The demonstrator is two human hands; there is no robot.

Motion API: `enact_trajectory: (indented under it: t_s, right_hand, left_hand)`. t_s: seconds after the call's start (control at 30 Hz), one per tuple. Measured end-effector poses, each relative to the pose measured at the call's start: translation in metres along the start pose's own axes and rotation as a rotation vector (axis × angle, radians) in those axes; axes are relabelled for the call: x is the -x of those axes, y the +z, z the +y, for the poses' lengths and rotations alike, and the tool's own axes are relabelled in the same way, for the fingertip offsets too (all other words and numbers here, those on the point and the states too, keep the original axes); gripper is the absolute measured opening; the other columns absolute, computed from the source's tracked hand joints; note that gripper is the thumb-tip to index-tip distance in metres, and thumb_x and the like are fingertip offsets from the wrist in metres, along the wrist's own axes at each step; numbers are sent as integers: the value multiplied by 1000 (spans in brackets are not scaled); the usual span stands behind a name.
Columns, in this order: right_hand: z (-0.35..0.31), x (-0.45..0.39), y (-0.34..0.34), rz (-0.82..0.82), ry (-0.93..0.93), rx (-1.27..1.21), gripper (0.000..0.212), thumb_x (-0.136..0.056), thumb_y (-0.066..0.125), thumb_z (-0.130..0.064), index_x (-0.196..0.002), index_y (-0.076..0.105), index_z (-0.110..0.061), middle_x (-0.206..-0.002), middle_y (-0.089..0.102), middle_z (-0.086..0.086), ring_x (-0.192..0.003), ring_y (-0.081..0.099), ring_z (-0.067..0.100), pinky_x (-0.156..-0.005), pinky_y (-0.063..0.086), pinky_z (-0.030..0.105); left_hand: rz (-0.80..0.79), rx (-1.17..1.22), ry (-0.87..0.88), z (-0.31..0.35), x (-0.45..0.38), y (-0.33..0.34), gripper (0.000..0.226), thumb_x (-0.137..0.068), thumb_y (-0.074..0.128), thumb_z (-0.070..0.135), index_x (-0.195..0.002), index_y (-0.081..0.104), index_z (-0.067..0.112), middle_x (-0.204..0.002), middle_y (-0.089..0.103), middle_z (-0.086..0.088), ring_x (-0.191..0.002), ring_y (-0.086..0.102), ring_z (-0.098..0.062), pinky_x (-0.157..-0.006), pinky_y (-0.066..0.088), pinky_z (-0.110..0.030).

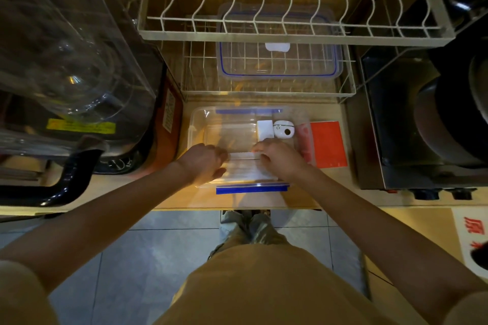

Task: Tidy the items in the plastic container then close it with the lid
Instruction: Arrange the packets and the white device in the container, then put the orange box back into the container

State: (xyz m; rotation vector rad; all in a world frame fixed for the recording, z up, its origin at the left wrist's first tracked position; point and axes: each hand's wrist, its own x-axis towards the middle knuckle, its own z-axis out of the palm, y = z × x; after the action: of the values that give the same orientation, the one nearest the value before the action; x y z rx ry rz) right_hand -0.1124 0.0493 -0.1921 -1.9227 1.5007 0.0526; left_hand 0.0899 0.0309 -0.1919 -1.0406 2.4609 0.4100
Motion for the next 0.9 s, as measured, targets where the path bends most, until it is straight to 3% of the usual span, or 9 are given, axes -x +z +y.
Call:
enact_trajectory:
  t_s: [0.07, 0.17, 0.27, 0.33, 0.47, 0.67, 0.77, 0.87, 0.9]
  right_hand:
    - [1, 5, -8, 127, 22, -90, 28, -94, 45, -8, -118, 60, -9, -116, 64, 12, -102, 61, 25, -87, 50, 39]
    - [7, 19, -23, 475, 113, -335, 25, -94, 48, -8, -116, 60, -8, -110, 67, 10, -90, 64, 20, -77, 53, 29]
    - [25, 37, -34, 742, 300, -372, 26, -92, 51, -12, -117, 57, -6, -116, 62, 12, -107, 58, 25, -89, 45, 32]
    - [44, 43, -35, 698, 469, -301, 35, -89, 52, -14, -123, 51, -5, -126, 54, 15, -120, 48, 28, -100, 39, 35]
    - [72, 49, -27, 406, 663, -140, 62, -86, 57, -27, -140, 34, -8, -141, 36, 20, -128, 33, 37, -107, 32, 43]
    - [83, 51, -22, 226, 681, -197, 89, -84, 59, -48, -149, 7, -19, -149, 23, 21, -135, 27, 41, -110, 28, 51]
    - [85, 52, -26, 173, 666, -122, 103, -78, 63, -56, -150, -1, -18, -150, 21, 19, -136, 26, 39, -109, 29, 51]
    - [87, 53, -26, 116, 661, -54, 117, -70, 72, -52, -150, -7, -19, -151, 18, 20, -137, 24, 40, -109, 28, 51]
    - [87, 55, -25, 112, 664, -36, 120, -68, 74, -51, -149, -8, -20, -150, 18, 20, -136, 24, 41, -109, 28, 51]
  left_hand:
    - [-7, -8, -9, 1, -1, -5, 44, -95, 39, 38, -132, 40, 15, -128, 56, -10, -111, 55, -25, -89, 45, -36]
    - [-8, -13, 17, 6, 0, -17, 47, -95, 36, 40, -134, 38, 14, -124, 57, -11, -110, 55, -27, -88, 46, -38]
    - [32, 23, 37, 15, 4, -29, 48, -95, 36, 41, -137, 35, 16, -123, 57, -11, -110, 56, -28, -89, 46, -39]
    - [50, 49, 14, 23, 7, -33, 49, -95, 36, 41, -138, 33, 18, -124, 57, -10, -111, 56, -28, -90, 46, -39]
    - [59, 118, -29, 36, 10, -31, 49, -95, 36, 41, -137, 33, 18, -130, 53, -10, -115, 53, -27, -94, 45, -37]
    - [29, 204, -23, 53, 13, -19, 54, -95, 26, 47, -141, 30, 19, -146, 39, -6, -132, 40, -23, -107, 36, -36]
    - [18, 239, 18, 61, 10, -16, 54, -95, 26, 48, -141, 30, 21, -147, 40, -5, -130, 42, -23, -106, 38, -34]
    - [15, 262, 110, 70, 5, -16, 77, -79, 6, 61, -138, 37, 24, -142, 47, -4, -124, 49, -23, -100, 42, -32]
    - [10, 262, 133, 74, 3, -15, 74, -80, 7, 58, -137, 40, 25, -140, 49, -3, -122, 51, -23, -98, 43, -32]
